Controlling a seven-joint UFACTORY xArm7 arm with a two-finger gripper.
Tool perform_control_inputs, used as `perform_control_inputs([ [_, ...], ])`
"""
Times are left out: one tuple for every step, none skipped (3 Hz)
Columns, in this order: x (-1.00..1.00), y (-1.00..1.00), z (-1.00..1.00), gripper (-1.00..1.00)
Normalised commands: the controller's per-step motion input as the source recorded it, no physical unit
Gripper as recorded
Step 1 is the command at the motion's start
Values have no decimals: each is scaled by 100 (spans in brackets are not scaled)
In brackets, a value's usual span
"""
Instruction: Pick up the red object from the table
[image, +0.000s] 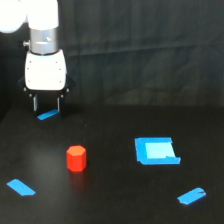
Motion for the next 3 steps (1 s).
perform_control_inputs([
  [59,-52,-33,97],
  [36,-73,-39,100],
  [50,-80,-40,95],
])
